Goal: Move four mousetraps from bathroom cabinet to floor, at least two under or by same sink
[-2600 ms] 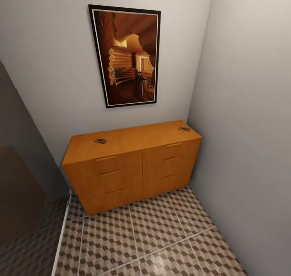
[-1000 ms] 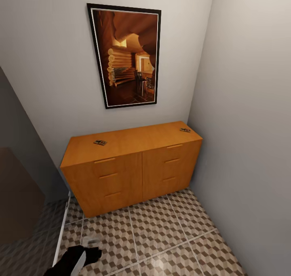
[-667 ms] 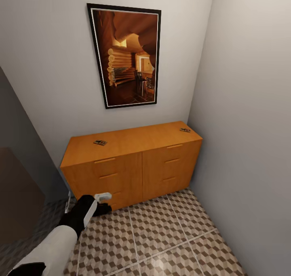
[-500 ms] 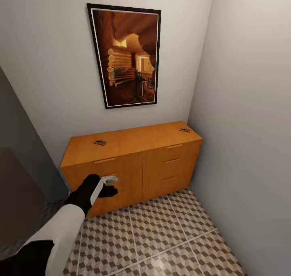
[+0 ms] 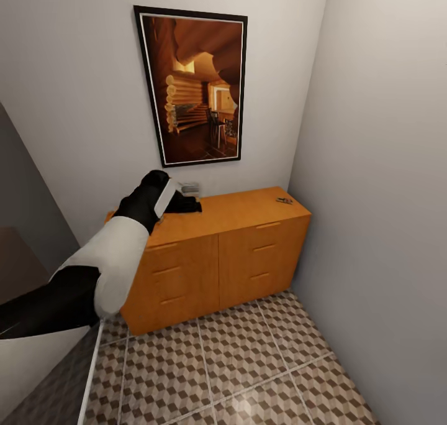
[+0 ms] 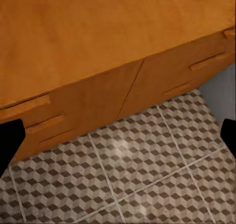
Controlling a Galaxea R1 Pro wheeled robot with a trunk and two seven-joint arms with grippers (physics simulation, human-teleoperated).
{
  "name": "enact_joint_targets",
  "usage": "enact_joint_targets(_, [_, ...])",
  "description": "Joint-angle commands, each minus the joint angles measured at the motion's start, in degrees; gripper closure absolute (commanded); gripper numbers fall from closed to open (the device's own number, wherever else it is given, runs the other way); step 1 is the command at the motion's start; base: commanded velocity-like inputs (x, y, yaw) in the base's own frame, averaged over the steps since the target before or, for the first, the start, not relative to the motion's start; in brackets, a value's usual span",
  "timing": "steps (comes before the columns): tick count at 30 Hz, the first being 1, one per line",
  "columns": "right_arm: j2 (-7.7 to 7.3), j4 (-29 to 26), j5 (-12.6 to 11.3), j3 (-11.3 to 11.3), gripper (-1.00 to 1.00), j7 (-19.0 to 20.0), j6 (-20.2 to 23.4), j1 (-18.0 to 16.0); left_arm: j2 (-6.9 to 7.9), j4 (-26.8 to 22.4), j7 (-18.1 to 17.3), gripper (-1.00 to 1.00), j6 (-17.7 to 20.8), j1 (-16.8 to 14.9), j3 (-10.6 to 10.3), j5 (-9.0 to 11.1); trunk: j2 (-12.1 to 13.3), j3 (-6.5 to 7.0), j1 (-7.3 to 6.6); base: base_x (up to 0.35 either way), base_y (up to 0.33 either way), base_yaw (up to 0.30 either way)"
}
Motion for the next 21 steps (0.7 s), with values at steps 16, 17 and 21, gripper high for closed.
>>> enact_joint_targets(16, [0.03, -3.1, 1.2, 16.5, -1.0, 0.4, -4.9, -1.3, 2.9, 5.7, -43.4, -1.0, 0.0, -16.4, -18.4, 0.0, -0.1, -0.14, 0.05, 0.0, 0.0, 0.0])
enact_joint_targets(17, [0.03, -3.0, 1.2, 16.6, -1.0, 0.4, -5.2, -1.3, 3.47, 5.0, -46.2, -1.0, -0.2, -16.4, -21.0, 0.0, -0.1, -0.14, 0.05, 0.0, 0.0, 0.0])
enact_joint_targets(21, [0.03, -2.9, 1.2, 16.8, -1.0, 0.6, -5.9, -1.3, 6.46, 1.0, -59.6, -1.0, -3.2, -16.4, -32.8, 0.1, -0.1, -0.14, 0.05, 0.0, 0.0, 0.0])
